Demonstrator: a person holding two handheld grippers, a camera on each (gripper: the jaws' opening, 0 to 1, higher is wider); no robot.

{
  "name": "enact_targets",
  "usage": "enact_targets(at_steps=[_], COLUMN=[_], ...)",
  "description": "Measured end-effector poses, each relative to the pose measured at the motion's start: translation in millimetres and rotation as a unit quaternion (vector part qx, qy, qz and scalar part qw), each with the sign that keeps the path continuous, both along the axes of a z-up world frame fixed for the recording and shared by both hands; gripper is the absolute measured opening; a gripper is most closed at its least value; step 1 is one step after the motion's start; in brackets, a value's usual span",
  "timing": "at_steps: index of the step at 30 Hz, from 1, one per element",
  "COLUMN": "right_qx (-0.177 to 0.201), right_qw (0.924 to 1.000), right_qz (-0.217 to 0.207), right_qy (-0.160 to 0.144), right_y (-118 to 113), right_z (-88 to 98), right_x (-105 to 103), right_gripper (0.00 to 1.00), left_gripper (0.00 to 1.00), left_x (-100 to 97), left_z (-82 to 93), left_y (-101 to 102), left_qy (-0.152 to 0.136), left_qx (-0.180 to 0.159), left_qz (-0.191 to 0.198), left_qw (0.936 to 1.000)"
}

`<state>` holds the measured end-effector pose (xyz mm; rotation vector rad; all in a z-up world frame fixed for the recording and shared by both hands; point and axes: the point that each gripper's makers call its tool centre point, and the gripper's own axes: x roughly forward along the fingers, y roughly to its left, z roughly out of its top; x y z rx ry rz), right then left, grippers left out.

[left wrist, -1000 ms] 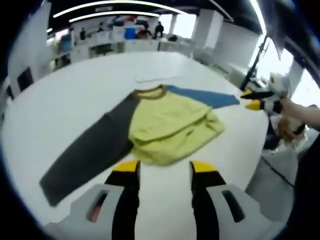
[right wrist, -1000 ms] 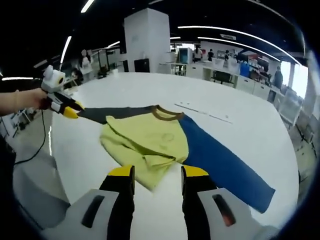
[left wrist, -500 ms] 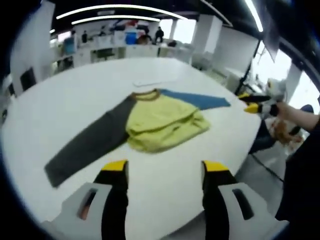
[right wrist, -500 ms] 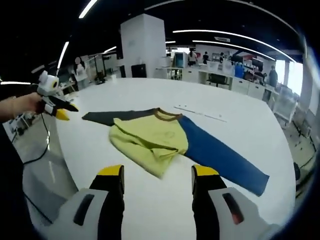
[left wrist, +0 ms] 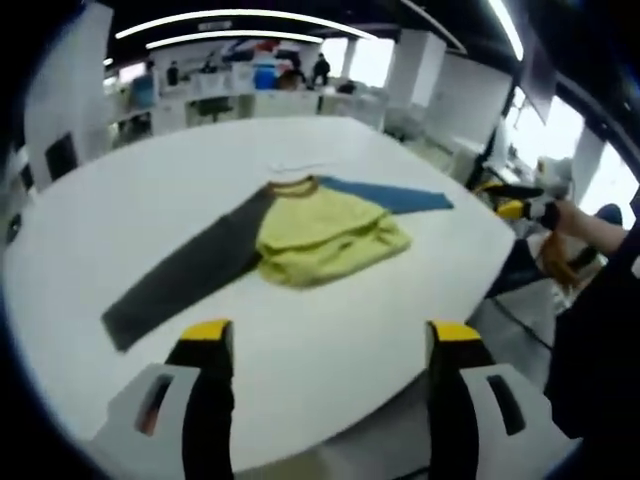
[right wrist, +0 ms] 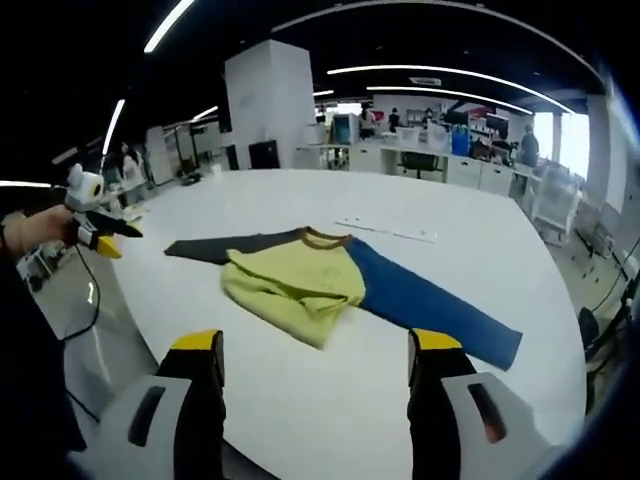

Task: Fold the garment on the visible template until the final outline fits inside the template.

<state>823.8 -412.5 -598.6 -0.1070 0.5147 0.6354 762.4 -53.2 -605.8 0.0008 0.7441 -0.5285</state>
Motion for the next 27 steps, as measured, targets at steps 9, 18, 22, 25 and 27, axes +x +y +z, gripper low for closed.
enact_targets(at_steps=[9, 18, 22, 25, 27], right_qx=[0.021, 0.029, 0.029, 0.028, 0.027], right_qw=[0.9996, 0.9992, 0.9993, 0.9994, 0.9994], right_qz=[0.018, 0.024, 0.021, 0.02, 0.02], right_qy=[0.003, 0.009, 0.008, 0.009, 0.01], right_y=[10, 12, 9, 8, 7], right_z=[5.9, 8.8, 8.9, 8.6, 8.1], right_x=[-13, -17, -16, -16, -16], right_gripper=[0.97, 1.0, 0.99, 0.99, 0.99], left_gripper=[0.87, 1.0, 1.0, 1.0, 1.0], left_x=[-5.8, -8.6, -7.9, -8.2, -8.2], left_z=[11.5, 13.9, 16.4, 15.1, 14.6], left_y=[-4, 0, 1, 1, 0], left_qy=[-0.003, -0.002, -0.004, -0.002, -0.001], left_qx=[-0.001, 0.006, 0.0, 0.004, 0.003], left_qz=[-0.003, 0.002, 0.005, 0.002, 0.002], left_qw=[1.0, 1.0, 1.0, 1.0, 1.0])
